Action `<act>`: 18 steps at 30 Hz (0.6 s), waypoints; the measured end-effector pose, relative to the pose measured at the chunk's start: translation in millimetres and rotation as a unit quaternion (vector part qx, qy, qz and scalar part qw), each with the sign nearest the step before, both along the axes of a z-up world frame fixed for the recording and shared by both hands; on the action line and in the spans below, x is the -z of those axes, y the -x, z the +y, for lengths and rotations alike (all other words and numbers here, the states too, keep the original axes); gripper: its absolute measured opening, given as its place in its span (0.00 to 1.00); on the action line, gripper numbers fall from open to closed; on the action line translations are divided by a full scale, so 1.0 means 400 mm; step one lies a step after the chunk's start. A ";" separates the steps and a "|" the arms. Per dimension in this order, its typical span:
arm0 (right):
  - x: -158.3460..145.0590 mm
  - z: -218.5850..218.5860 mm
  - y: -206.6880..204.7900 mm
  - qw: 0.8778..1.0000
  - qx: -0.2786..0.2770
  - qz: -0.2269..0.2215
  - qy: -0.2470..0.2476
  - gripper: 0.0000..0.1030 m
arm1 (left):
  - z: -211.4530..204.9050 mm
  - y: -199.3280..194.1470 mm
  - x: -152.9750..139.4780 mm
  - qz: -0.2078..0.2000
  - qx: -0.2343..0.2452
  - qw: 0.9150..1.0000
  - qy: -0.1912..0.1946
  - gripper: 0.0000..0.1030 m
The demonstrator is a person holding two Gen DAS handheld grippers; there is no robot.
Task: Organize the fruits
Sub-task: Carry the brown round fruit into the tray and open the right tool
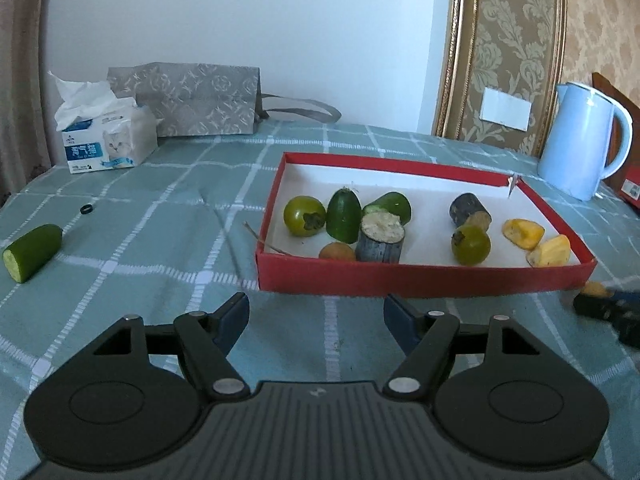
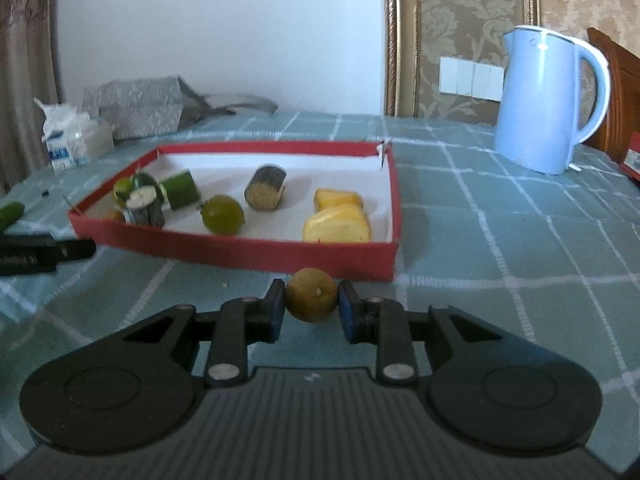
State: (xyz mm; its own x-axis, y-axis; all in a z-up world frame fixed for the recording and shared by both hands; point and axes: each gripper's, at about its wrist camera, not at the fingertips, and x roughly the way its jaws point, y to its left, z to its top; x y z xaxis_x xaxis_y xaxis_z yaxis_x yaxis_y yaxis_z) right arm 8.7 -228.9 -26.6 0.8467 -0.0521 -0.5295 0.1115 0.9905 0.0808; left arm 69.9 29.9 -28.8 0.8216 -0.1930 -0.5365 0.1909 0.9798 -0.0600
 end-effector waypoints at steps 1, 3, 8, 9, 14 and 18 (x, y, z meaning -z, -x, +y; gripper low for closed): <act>-0.011 0.000 0.003 1.000 -0.002 -0.005 0.002 0.26 | -0.002 0.000 0.001 0.001 0.004 1.000 -0.001 0.72; -0.036 0.003 0.004 1.000 -0.001 -0.019 0.012 0.26 | -0.006 0.001 0.004 0.003 0.010 1.000 -0.005 0.72; -0.082 0.016 -0.056 0.999 -0.007 -0.032 0.042 0.26 | -0.013 0.002 0.008 0.006 0.015 1.000 -0.011 0.72; -0.086 0.018 -0.077 0.998 -0.008 -0.031 0.046 0.26 | -0.013 0.001 0.009 0.007 0.014 1.000 -0.012 0.72; -0.069 0.035 -0.175 0.998 -0.018 -0.009 0.065 0.26 | -0.014 -0.004 0.011 0.011 0.014 1.000 -0.014 0.72; -0.045 0.055 -0.227 0.997 -0.024 0.008 0.077 0.26 | -0.018 -0.011 0.016 0.016 0.015 1.000 -0.018 0.72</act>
State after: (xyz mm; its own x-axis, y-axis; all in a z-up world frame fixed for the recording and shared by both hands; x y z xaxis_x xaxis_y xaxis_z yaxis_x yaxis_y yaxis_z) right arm 99.3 -206.9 -8.7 0.8415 -0.0933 -0.5321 0.0636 0.9952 -0.0739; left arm 74.1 22.5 -35.1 0.7982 -0.1967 -0.5694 0.2187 0.9753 -0.0304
